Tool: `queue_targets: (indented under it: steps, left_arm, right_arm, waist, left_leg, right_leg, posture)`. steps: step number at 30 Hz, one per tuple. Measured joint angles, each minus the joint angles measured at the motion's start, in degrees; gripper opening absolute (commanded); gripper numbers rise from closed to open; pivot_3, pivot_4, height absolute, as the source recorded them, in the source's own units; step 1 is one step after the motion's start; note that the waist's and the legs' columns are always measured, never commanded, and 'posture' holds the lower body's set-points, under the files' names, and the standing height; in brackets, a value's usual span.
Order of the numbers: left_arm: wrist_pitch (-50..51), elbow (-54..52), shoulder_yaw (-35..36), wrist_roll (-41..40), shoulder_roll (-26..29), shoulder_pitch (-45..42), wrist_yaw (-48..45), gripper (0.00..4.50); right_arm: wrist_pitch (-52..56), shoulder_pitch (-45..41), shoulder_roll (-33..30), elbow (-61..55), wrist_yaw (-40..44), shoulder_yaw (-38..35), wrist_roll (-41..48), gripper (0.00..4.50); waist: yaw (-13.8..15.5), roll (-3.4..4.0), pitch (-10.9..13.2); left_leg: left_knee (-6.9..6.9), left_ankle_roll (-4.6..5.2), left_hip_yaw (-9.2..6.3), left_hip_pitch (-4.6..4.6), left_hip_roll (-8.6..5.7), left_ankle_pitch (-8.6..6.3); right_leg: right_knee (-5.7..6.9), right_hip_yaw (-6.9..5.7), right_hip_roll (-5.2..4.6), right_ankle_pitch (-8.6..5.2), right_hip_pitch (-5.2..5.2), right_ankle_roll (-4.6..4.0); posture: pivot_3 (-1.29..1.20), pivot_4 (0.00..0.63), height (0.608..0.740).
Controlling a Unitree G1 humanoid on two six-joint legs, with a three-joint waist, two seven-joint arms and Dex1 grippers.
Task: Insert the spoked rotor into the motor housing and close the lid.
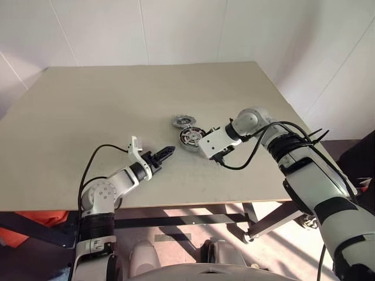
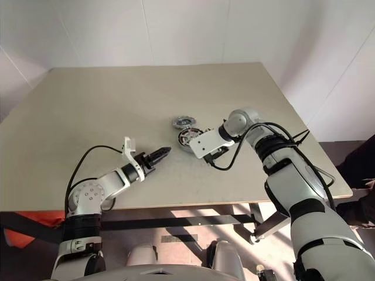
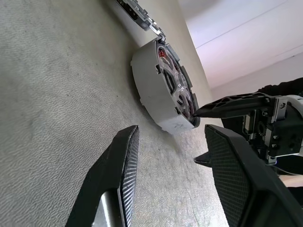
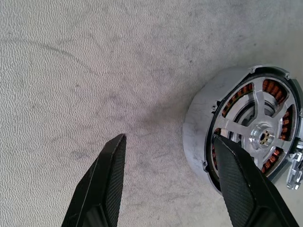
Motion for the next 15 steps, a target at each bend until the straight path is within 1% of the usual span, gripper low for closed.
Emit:
queue_targets:
  steps: [4,8,11,15]
  left_arm:
    - [0.0,-1.0,0.2,-0.2,-0.4,0.5,0.5,2.34]
    - [0.1,-1.9,0.2,-0.9,-0.7,1.3,1.1,2.34]
    - [0.2,-2.6,0.1,-1.1,-0.9,2.0,1.5,2.34]
    - [0.3,-2.6,0.1,-1.2,-0.8,2.1,1.8,2.34]
  right_arm:
    - [-0.1,-1.5,2.0,3.5,-1.4,0.0,-1.2,3.27]
    - [-0.4,-2.8,3.8,7.1,-4.3,0.0,-2.6,3.27]
    - [-0.2,-3.4,3.8,8.9,-5.7,-0.2,-3.5,2.61]
    - [-0.4,-3.9,3.8,9.0,-5.3,-0.9,-3.4,1.26]
  waist:
    - [-0.2,-0.01,0.0]
    - [-1.2,0.00,0.0]
    - [-1.5,0.01,0.0]
    - [-1.5,0.02,0.0]
  left_leg:
    - [0.01,0.00,0.00,0.04,0.00,0.00]
    - [0.32,0.00,0.00,0.04,0.03,-0.01]
    - [0.66,0.05,-0.01,0.02,0.10,-0.05]
    - [0.74,0.08,-0.01,0.03,0.10,-0.06]
  right_leg:
    - [0.02,0.01,0.01,0.00,0.01,0.00]
    - [0.23,0.02,0.00,0.00,0.02,-0.01]
    - [0.38,0.01,0.01,0.00,0.02,0.01]
    - [0.38,0.02,-0.01,-0.01,0.02,0.02]
  posture:
    - [0.00,0.000,0.740]
    - [0.00,0.000,0.740]
    - [0.00,0.000,0.740]
    - [0.00,0.000,0.740]
